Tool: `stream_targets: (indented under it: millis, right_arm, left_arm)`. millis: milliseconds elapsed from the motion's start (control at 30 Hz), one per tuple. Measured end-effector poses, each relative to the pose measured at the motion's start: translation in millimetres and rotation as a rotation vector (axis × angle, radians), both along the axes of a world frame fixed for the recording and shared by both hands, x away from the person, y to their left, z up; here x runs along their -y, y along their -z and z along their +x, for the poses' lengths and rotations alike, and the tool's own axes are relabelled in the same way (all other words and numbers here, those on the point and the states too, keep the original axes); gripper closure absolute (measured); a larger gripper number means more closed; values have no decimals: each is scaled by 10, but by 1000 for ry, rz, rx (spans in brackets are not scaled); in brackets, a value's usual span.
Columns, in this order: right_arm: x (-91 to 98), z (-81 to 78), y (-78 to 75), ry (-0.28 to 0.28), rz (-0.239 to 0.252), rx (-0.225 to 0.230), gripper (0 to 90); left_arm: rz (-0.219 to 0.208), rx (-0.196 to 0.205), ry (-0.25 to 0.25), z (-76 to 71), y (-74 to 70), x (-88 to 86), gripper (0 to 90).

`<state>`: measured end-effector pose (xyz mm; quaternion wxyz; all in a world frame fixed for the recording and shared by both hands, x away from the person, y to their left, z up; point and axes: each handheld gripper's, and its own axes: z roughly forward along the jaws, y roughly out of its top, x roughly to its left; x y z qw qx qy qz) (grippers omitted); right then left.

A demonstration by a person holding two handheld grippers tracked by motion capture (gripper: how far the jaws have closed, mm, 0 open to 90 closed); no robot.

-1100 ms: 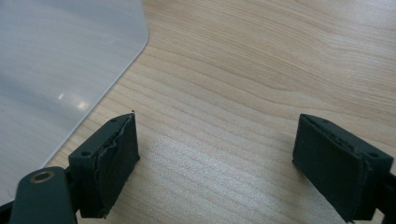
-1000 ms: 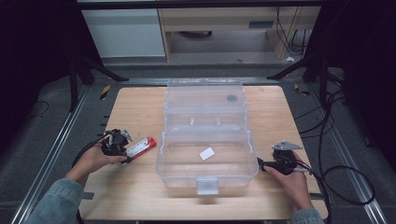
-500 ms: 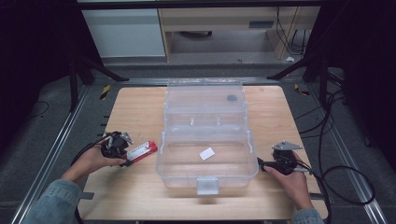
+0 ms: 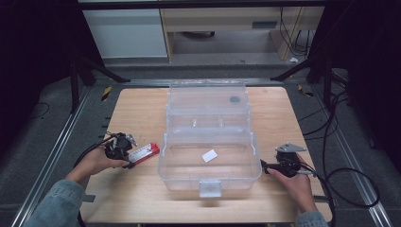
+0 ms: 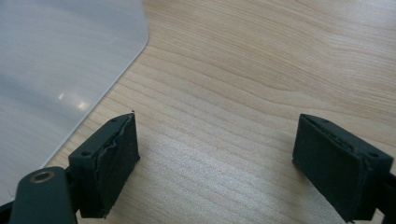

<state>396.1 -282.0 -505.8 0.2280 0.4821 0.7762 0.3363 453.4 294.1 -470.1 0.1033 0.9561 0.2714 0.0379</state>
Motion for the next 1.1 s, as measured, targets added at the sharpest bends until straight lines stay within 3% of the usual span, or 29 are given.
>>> stream_targets:
  millis: [400, 733, 1100]
  right_arm:
    - [0, 0, 0, 0, 0, 0, 145]
    - [1, 0, 0, -2, 0, 0, 145]
    - [1, 0, 0, -2, 0, 1, 145]
  left_arm:
    - [-21, 63, -7, -76, -270, -93, 508]
    - [-13, 122, 13, -160, -600, -182, 508]
    - [-45, 166, 35, -258, -869, -219, 509]
